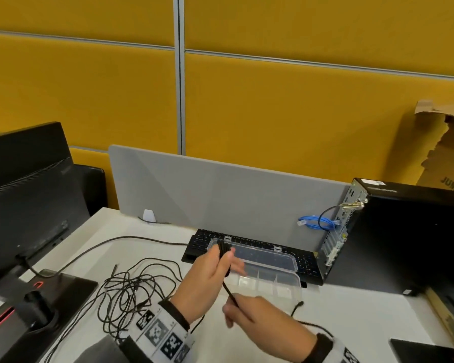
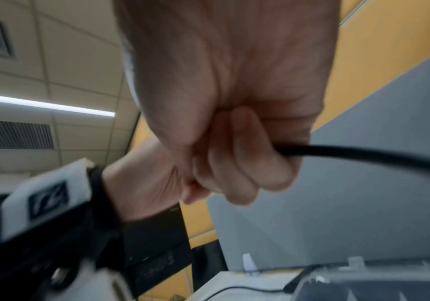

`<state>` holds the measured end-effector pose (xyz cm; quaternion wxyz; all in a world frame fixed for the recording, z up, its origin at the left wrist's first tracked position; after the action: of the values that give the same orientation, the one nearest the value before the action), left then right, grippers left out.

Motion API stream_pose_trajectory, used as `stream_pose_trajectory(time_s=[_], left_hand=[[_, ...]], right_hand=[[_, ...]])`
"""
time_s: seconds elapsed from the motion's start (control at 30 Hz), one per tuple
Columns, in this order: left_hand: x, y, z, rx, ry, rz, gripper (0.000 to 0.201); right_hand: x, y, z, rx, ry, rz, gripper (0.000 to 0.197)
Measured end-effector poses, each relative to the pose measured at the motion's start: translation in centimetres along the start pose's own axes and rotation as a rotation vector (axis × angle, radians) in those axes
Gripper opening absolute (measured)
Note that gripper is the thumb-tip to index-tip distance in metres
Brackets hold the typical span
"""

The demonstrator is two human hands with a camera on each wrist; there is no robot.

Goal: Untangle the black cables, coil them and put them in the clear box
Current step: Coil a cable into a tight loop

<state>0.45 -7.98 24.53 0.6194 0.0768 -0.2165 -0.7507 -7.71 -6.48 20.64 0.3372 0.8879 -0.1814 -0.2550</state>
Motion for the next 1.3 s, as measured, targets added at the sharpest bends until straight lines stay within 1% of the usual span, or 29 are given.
stream_pose_trajectory(time_s=[0.07,0.1,0.13,0.17,0.2,0.23,0.27,0.3,0.33,0.4,0.47,0.53,0.57,0.63,0.7,0.77,0.8,0.87,0.9,0.97,1.0,1.03,1.1,1.13,1.17,1.2,1.23,1.27,1.3], left_hand=[[-0.4,-0.8,-1.8,0.266,0.086,-0.125,0.039],[-0.6,-1.3,-2.8,0.328,0.140,-0.211,0.049],[-0.9,-2.0,-3.7,0.328,0.199,-0.300,0.056],[-1.3,-2.7,-4.2,0.263,0.240,-0.391,0.057],[-1.6,-3.5,-4.1,0.141,0.252,-0.481,0.053],[-1.9,-4.2,-3.6,-0.010,0.238,-0.558,0.047],[-2.1,-4.4,-2.6,-0.157,0.210,-0.593,0.044],[-2.1,-3.8,-2.0,-0.277,0.180,-0.573,0.043],[-1.9,-2.5,-1.4,-0.373,0.154,-0.504,0.043],[-1.5,1.2,-1.2,-0.537,0.129,-0.287,0.038],[-1.4,5.3,-2.0,-0.710,0.092,-0.046,0.034],[-1.8,9.0,-3.4,-0.864,0.051,0.162,0.034],[-2.1,10.5,-4.0,-0.932,0.019,0.242,0.036],[-2.7,12.5,-5.0,-1.057,-0.034,0.363,0.040],[-3.0,13.3,-5.3,-1.081,-0.042,0.423,0.050],[-2.9,13.1,-4.9,-1.057,-0.034,0.429,0.053],[-2.7,12.7,-4.6,-1.042,-0.028,0.421,0.051],[-2.2,11.8,-3.7,-0.972,-0.009,0.381,0.045],[-1.9,11.1,-3.1,-0.911,0.009,0.351,0.044],[-1.4,9.2,-1.7,-0.792,0.049,0.292,0.043],[-1.2,8.1,-1.2,-0.754,0.066,0.262,0.042],[-1.1,7.1,-0.7,-0.737,0.078,0.236,0.041],[-0.9,5.1,0.2,-0.766,0.061,0.191,0.039],[-0.7,4.5,0.6,-0.829,0.034,0.176,0.038],[-0.7,4.1,0.9,-0.915,-0.003,0.174,0.038],[-0.5,4.0,1.1,-0.985,-0.042,0.171,0.038],[-0.2,4.0,1.2,-0.999,-0.079,0.154,0.043],[0.0,4.2,0.9,-0.922,-0.091,0.135,0.051],[0.1,4.5,0.8,-0.742,-0.087,0.116,0.059]], right_hand=[[-1.0,1.9,0.8,-0.193,-0.061,0.093,0.026],[-1.8,3.2,1.0,-0.267,-0.072,0.170,0.026],[-2.4,4.4,1.0,-0.323,-0.069,0.243,0.029],[-2.8,5.4,0.9,-0.348,-0.052,0.308,0.034],[-3.2,6.3,1.0,-0.354,-0.027,0.370,0.039],[-3.5,7.2,1.2,-0.355,-0.006,0.432,0.042],[-3.8,7.9,1.8,-0.353,-0.005,0.484,0.044],[-3.9,8.4,2.7,-0.341,-0.021,0.512,0.045],[-3.8,8.6,4.1,-0.309,-0.052,0.502,0.050],[-3.6,8.8,7.3,-0.201,-0.116,0.468,0.065],[-4.1,9.1,11.3,-0.079,-0.191,0.486,0.071],[-5.0,9.2,14.3,-0.031,-0.281,0.508,0.080],[-5.3,9.1,15.5,-0.042,-0.344,0.493,0.080],[-6.3,8.4,17.7,-0.165,-0.543,0.413,0.063],[-7.3,7.6,18.9,-0.327,-0.718,0.325,0.046],[-7.4,7.2,19.0,-0.381,-0.783,0.284,0.039],[-7.2,7.2,18.3,-0.406,-0.763,0.285,0.034],[-5.6,7.4,15.6,-0.394,-0.639,0.325,0.032],[-4.7,7.3,13.7,-0.305,-0.526,0.348,0.037],[-2.8,6.7,8.6,-0.081,-0.266,0.385,0.059],[-1.9,6.3,6.0,-0.049,-0.186,0.387,0.067],[-1.0,5.9,3.9,-0.084,-0.138,0.387,0.071],[0.0,5.4,0.8,-0.140,-0.015,0.458,0.060],[0.2,5.5,-0.1,-0.117,0.024,0.517,0.048],[0.4,5.5,-0.8,-0.081,0.048,0.534,0.036],[0.8,5.0,-1.3,-0.037,0.057,0.495,0.027],[1.4,4.0,-2.0,-0.012,0.066,0.403,0.022],[1.8,2.9,-2.5,0.006,0.086,0.290,0.020],[1.9,2.0,-3.1,0.024,0.105,0.190,0.019]])
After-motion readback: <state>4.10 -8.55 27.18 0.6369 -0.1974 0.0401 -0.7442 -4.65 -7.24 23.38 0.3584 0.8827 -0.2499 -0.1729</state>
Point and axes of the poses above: each hand's wrist, its own x-axis towards the middle knuckle, its own y-axis out of the back of the hand, z = x × y, the point moved 9 cm from there along x, towards the middle knuckle, and after that the axes turned 14 degrees about -z, right-handed, at the moved point
